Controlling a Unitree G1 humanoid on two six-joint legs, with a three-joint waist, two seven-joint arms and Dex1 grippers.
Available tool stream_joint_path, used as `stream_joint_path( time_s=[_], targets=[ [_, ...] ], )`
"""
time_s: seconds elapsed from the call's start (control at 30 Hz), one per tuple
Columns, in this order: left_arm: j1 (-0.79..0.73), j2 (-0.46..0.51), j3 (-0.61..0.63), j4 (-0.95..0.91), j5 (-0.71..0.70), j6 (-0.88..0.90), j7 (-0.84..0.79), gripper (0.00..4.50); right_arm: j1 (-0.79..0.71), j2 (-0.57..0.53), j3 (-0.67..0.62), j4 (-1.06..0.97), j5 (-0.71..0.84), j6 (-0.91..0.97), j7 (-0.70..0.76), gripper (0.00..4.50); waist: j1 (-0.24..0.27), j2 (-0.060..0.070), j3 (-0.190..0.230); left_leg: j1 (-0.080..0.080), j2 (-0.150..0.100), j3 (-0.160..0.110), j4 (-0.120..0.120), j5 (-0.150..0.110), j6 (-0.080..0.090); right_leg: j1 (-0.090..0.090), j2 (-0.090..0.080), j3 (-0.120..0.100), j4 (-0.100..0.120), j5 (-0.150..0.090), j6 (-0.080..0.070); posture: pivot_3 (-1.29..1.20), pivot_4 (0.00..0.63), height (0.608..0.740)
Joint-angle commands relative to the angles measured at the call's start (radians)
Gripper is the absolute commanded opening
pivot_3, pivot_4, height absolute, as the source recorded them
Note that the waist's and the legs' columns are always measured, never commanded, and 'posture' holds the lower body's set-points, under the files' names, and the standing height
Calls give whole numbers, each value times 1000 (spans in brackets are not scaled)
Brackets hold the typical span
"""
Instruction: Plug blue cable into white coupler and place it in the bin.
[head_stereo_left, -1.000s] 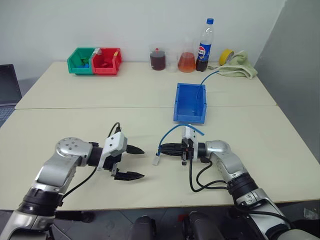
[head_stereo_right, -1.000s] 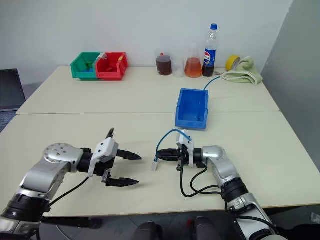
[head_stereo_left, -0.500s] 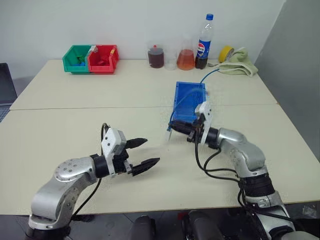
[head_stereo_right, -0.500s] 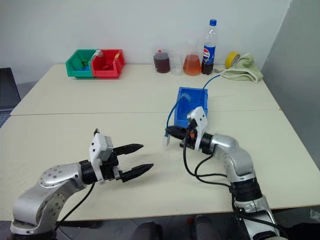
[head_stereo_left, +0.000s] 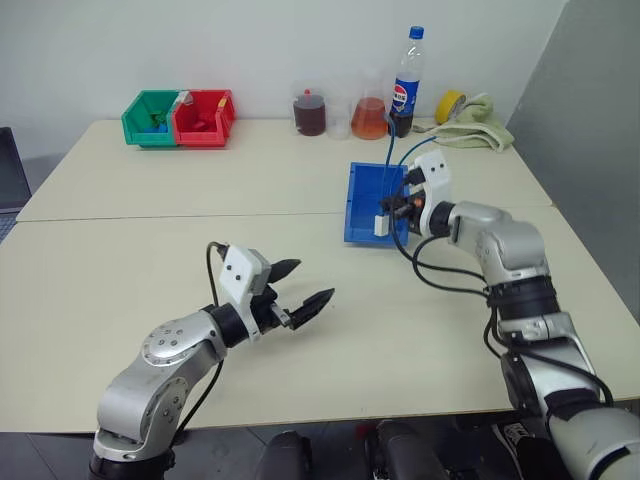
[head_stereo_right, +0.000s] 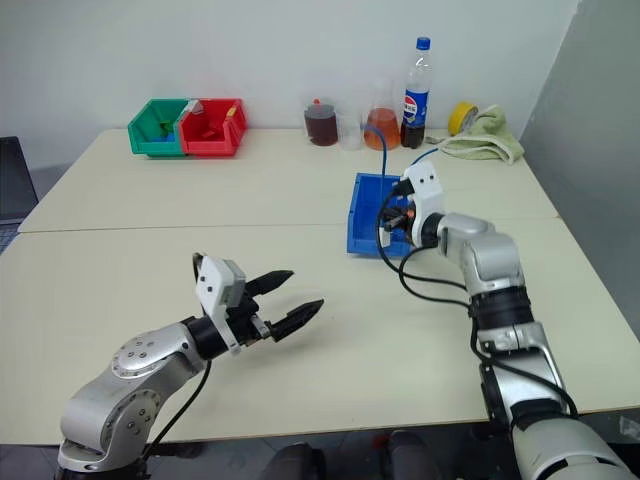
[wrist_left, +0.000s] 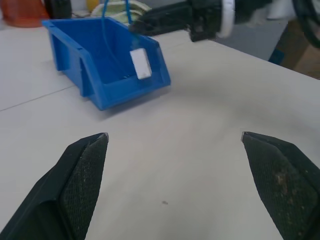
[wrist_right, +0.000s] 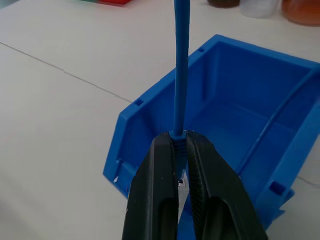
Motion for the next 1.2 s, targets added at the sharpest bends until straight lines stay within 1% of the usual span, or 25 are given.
stream_joint_path(
  time_s=[0.03, 0.23, 0.4, 0.47, 0.5, 0.53, 0.73, 0.77, 0.9, 0.93, 0.97, 1.03, 1.1, 1.2],
  targets=[
    [-45, -3, -4, -5, 2, -20, 15, 4475, -88, 0, -4, 137, -20, -3, 14, 53, 0, 0, 0, 0, 0, 0, 0, 0, 0, 0, 0, 0, 0, 0, 0, 0, 150, 740],
    [-44, -17, -25, 3, 9, -37, 28, 4475, -221, 13, -10, 393, -64, -64, 11, 53, -1, 0, 0, -1, 0, 1, 0, 0, 0, 0, 0, 0, -1, 0, 0, 0, 150, 740],
    [-33, -23, -26, 3, 12, -50, 37, 4475, -292, 15, -27, 558, -92, -113, -4, 53, 0, 0, 0, -4, 0, 1, 0, 0, 0, -3, 0, 0, 0, 0, -1, 0, 150, 740],
    [-30, -26, -26, 5, 16, -55, 42, 4500, -313, 17, -31, 596, -95, -139, 1, 721, 0, 0, 0, -8, 0, 1, 1, 0, 0, -7, 0, 0, 0, 0, -1, 0, 150, 740],
    [-28, -27, -25, 5, 17, -57, 43, 4500, -322, 20, -35, 606, -94, -144, 7, 774, 0, 0, 0, -8, 0, 0, 1, 0, 0, -7, 0, 0, 0, 0, -1, 0, 150, 740],
    [-27, -28, -27, 5, 18, -58, 45, 4500, -329, 22, -38, 615, -94, -149, 12, 958, 0, 0, 0, -8, 0, 0, 1, 0, 0, -7, 0, 0, 0, 0, -1, 0, 150, 740],
    [-29, -33, -30, 6, 15, -60, 49, 4500, -351, 28, -60, 628, -93, -187, 23, 2448, 0, 0, 0, -9, 0, 0, 1, 0, 0, -7, 0, 0, 0, 0, -1, 0, 150, 740],
    [-31, -33, -30, 6, 15, -59, 49, 4500, -352, 29, -65, 626, -92, -188, 23, 2626, 0, 0, 0, -9, 0, 0, 1, 0, 0, -7, 0, 0, 0, 0, -1, 0, 150, 740],
    [-41, -32, -33, 19, 15, -60, 38, 4500, -355, 31, -89, 583, -76, -163, 34, 3578, 0, 0, 0, -9, 0, 0, 1, 0, 0, -7, 0, 0, 0, 0, -1, 0, 150, 740],
    [-42, -30, -33, 20, 14, -61, 35, 4500, -355, 32, -92, 575, -75, -156, 33, 3727, 0, 0, 0, -9, 0, 0, 1, 0, 0, -7, 0, 0, 0, 0, -1, 0, 150, 740],
    [-45, -29, -32, 24, 14, -61, 32, 4500, -355, 30, -101, 559, -69, -146, 29, 4060, 0, 0, 0, -9, 0, 0, 1, 0, 0, -7, 0, 0, 0, 0, -1, 0, 150, 740],
    [-54, -26, -33, 32, 14, -61, 27, 4500, -349, 21, -115, 509, -55, -115, 30, 4483, 0, 0, 0, -9, 0, 0, 1, 0, 0, -7, 0, 0, 0, 0, -1, 0, 150, 740],
    [-56, -23, -30, 36, 13, -61, 23, 4500, -334, 10, -136, 423, -31, -54, 25, 4483, 0, 0, 0, -9, 0, 0, 1, 0, 0, -7, 0, 0, 0, 0, -1, 0, 150, 740],
    [-40, -9, -19, 27, 10, -50, 19, 4500, -265, -12, -169, 199, 19, 77, 8, 4483, 1, 0, 0, -10, 0, 0, 1, 0, 0, -8, 0, -1, 0, 0, -1, 0, 150, 740]
  ],
)
